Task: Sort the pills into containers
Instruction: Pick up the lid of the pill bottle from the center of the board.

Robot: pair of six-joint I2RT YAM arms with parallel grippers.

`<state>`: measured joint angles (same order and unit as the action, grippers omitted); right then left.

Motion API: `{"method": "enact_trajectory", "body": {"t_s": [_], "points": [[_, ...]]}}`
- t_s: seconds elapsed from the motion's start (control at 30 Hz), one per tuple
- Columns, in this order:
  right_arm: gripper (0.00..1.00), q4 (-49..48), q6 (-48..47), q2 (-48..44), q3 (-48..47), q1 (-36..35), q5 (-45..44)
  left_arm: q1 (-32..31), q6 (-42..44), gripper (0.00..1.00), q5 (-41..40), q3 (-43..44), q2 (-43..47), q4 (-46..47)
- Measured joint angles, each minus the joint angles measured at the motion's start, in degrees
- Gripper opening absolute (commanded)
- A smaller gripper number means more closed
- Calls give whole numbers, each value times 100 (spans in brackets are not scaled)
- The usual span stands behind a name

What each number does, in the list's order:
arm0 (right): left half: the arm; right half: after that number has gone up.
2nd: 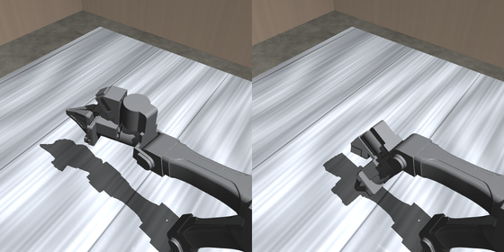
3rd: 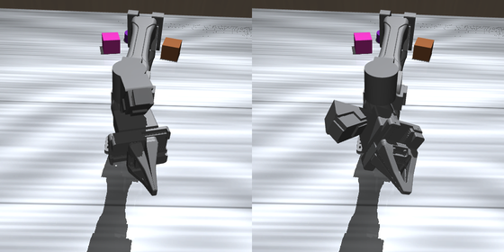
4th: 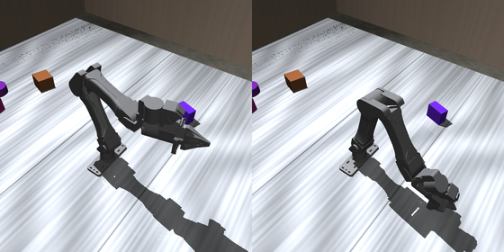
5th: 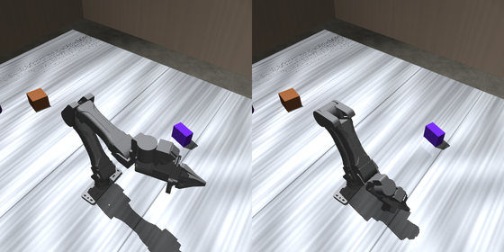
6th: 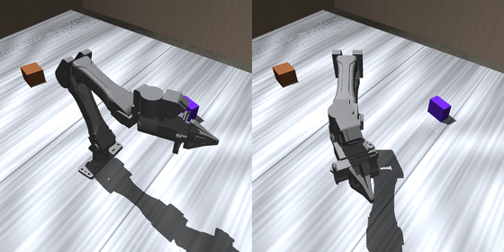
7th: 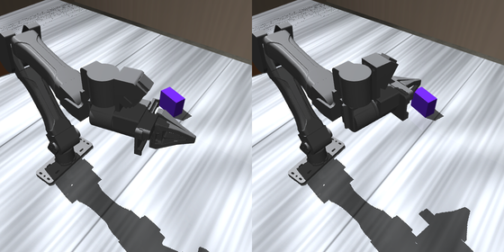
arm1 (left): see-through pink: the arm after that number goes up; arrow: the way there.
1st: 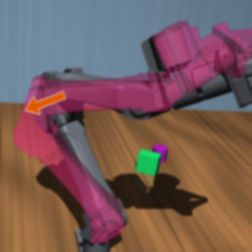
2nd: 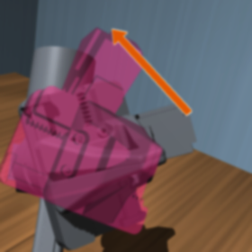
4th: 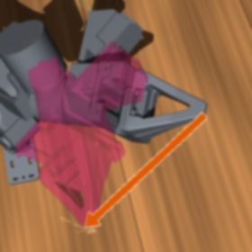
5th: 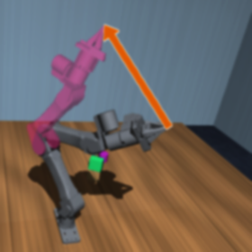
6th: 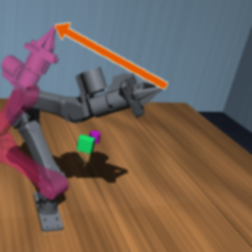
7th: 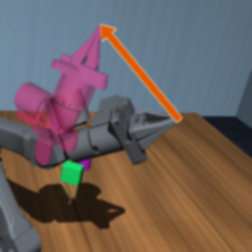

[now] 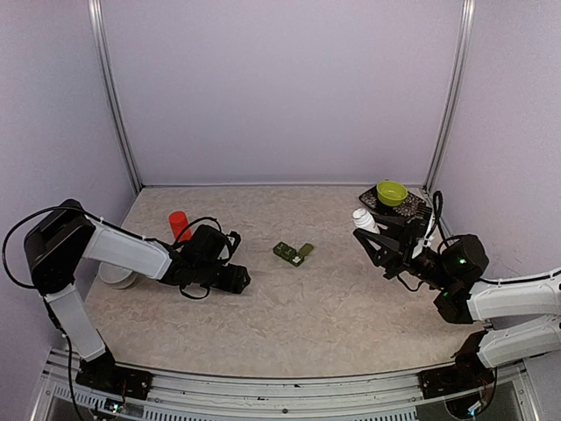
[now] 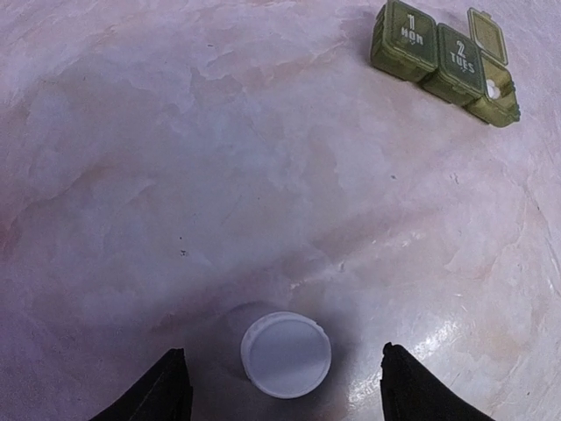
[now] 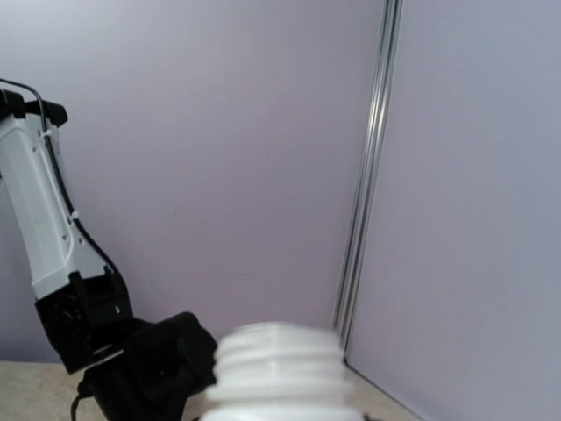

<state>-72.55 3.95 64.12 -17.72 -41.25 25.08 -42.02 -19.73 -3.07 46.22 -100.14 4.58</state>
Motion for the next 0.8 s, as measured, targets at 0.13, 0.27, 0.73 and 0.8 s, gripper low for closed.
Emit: {"method": "enact_trajectory", "body": {"t_s": [0.13, 0.27, 0.73, 0.8], "points": [[8, 179, -7, -17, -2, 0, -2, -2, 0, 63, -87, 55, -33, -31], [8, 310, -11, -15, -2, 0, -4, -28, 33, 56, -179, 114, -85, -42], [8, 629, -74, 15, -42, 0, -96, -83, 74, 37, -219, 184, -195, -52], [8, 656, -74, 33, -55, 0, -109, -85, 76, 33, -219, 184, -199, -52]]}}
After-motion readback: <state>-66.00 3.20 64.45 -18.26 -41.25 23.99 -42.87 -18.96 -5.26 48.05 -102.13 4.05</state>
